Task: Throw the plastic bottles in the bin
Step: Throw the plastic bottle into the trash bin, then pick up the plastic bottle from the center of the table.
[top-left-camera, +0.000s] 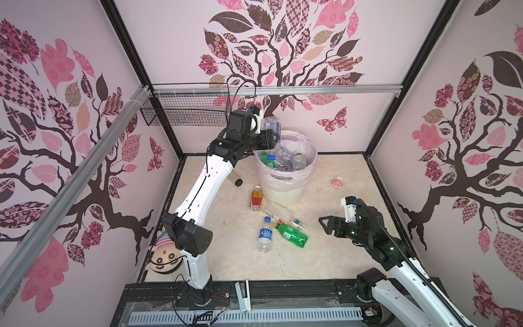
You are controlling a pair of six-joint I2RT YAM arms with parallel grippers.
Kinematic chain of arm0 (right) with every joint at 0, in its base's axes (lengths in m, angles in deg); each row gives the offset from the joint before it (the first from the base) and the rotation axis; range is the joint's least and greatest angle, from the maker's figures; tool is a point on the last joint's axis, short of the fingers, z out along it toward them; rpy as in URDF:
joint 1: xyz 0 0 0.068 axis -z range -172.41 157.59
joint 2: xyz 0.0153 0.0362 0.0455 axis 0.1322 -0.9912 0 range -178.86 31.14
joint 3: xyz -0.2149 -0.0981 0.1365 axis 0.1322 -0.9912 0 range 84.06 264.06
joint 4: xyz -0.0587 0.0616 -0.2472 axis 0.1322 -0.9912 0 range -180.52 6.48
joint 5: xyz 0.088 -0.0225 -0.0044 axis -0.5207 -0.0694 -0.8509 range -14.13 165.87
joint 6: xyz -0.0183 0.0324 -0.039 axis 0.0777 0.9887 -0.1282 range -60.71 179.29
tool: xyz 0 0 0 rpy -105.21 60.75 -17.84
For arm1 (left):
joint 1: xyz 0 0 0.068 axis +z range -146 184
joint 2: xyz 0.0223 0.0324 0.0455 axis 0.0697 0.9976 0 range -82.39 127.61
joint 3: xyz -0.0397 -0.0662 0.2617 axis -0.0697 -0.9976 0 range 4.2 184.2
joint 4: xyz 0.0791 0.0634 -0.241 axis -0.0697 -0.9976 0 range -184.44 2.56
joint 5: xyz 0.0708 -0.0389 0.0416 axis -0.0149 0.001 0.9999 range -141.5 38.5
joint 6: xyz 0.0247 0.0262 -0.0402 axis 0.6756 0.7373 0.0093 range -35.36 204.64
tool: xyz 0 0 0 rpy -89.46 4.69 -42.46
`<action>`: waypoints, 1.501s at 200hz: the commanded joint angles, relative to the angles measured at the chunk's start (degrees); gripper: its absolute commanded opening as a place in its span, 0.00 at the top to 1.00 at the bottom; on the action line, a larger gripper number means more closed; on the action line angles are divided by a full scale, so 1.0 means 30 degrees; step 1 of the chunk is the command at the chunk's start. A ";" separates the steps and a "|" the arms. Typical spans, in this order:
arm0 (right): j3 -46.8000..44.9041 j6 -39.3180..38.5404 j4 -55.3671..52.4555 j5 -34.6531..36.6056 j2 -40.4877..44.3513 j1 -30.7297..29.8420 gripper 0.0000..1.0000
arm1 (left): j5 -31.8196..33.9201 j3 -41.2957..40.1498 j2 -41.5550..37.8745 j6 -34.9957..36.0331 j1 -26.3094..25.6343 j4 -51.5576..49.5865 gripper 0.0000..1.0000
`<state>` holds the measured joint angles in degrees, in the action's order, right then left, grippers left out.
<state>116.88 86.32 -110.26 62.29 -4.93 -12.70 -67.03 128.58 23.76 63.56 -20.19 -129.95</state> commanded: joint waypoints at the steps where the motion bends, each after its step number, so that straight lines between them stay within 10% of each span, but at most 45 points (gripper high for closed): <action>1: 0.0516 0.0044 -0.0051 -0.0576 -0.0032 -0.0077 0.10 | 0.0299 -0.0119 0.0264 0.0374 0.0221 0.0250 0.32; 96: 0.0474 -0.0655 -0.0183 -0.2791 -0.1699 -0.0119 0.12 | 0.0989 -0.2158 -0.2600 0.1547 0.0679 -0.0440 0.20; 188: 0.0212 -0.0931 0.0887 -0.3823 -0.3833 -0.1262 0.16 | 0.3554 -1.3744 -1.3007 0.4973 0.2566 -0.2269 0.06; 300: 0.3606 -0.3227 0.0444 0.1470 -0.9740 -0.6770 0.18 | 0.6732 -2.1843 -1.9768 0.5008 0.2795 -0.3499 0.05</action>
<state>125.65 79.28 -108.01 62.51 -31.44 -32.59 -49.41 66.75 -32.76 78.55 -12.03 -140.24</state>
